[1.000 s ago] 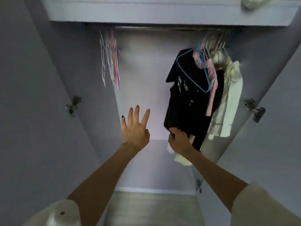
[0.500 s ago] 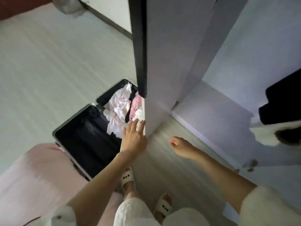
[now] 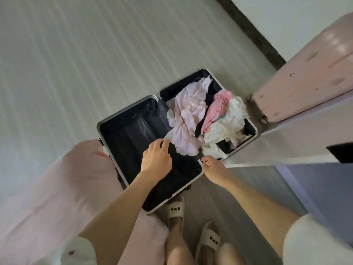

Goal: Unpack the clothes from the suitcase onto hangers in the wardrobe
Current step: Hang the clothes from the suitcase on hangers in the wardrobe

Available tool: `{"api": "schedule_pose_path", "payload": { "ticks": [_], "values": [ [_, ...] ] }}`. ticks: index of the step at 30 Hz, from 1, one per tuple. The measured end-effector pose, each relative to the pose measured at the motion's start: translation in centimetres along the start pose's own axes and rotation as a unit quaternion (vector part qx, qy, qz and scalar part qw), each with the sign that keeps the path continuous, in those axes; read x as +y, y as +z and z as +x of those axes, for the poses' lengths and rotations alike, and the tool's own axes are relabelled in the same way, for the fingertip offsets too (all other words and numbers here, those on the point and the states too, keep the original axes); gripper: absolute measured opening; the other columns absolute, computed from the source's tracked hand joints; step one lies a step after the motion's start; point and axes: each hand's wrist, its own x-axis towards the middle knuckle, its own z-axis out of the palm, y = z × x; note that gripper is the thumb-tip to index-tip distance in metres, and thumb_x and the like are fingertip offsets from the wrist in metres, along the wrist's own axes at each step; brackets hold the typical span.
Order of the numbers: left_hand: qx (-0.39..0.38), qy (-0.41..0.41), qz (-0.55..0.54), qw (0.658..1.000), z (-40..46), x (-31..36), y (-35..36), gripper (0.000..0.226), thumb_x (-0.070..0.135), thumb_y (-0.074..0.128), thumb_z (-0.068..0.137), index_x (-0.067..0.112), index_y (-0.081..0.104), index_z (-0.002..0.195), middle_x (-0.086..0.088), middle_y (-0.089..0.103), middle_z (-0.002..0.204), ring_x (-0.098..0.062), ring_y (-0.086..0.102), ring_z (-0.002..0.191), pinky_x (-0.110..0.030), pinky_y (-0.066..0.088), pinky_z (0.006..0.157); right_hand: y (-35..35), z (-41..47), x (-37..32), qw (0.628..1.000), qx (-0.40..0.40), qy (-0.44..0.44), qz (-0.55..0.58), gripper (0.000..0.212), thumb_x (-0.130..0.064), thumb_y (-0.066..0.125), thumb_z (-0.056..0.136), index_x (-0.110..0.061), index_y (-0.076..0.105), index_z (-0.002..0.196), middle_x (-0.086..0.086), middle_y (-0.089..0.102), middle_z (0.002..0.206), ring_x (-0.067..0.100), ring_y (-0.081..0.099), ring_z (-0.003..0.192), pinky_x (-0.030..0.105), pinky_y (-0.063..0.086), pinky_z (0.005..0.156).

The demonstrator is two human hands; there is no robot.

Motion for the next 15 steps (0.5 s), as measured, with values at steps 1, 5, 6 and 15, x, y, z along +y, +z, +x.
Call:
{"api": "schedule_pose_path", "payload": {
  "ticks": [1, 5, 6, 15],
  "values": [
    [-0.01, -0.008, -0.006, 1.0, 1.3, -1.1, 0.9, 0.051, 0.02, 0.038, 0.096, 0.018, 0.022, 0.145, -0.006, 0.023, 0.15, -0.025, 0.023, 0.138, -0.039, 0.029, 0.108, 0.8, 1.7, 0.2, 1.0, -0.002, 0.011, 0.003, 0.039, -0.013, 0.03, 0.099, -0.01, 0.035, 0.138, 0.011, 0.05, 0.131, 0.024, 0.048, 0.118, 0.026, 0.037, 0.084],
    [-0.036, -0.042, -0.014, 0.998, 7.2, -5.6, 7.3, 0.052, 0.02, 0.037, 0.096, 0.017, 0.022, 0.145, -0.006, 0.024, 0.15, -0.026, 0.026, 0.137, -0.039, 0.031, 0.107, 4.5, 11.5, 2.8, 0.999, 0.012, 0.019, -0.028, 0.042, -0.011, 0.036, 0.096, -0.009, 0.035, 0.138, 0.013, 0.042, 0.138, 0.027, 0.043, 0.125, 0.032, 0.037, 0.098],
    [-0.045, -0.047, -0.011, 0.998, 8.4, -6.5, 9.0, 0.052, 0.019, 0.037, 0.096, 0.017, 0.021, 0.145, -0.006, 0.025, 0.15, -0.026, 0.027, 0.137, -0.039, 0.031, 0.107, 5.4, 13.8, 3.5, 0.998, 0.029, 0.018, -0.05, 0.042, -0.01, 0.038, 0.095, -0.01, 0.037, 0.137, 0.014, 0.041, 0.138, 0.029, 0.042, 0.126, 0.033, 0.036, 0.1],
    [-0.077, -0.082, -0.012, 0.994, 17.8, -12.1, 23.9, 0.052, 0.017, 0.038, 0.095, 0.016, 0.023, 0.145, -0.007, 0.027, 0.148, -0.027, 0.032, 0.133, -0.039, 0.034, 0.103, 11.4, 32.6, 9.1, 0.972, 0.077, -0.022, -0.222, 0.063, -0.013, 0.051, 0.088, -0.021, 0.022, 0.143, 0.012, 0.029, 0.143, 0.035, 0.026, 0.133, 0.046, 0.04, 0.095]
  ]
}}
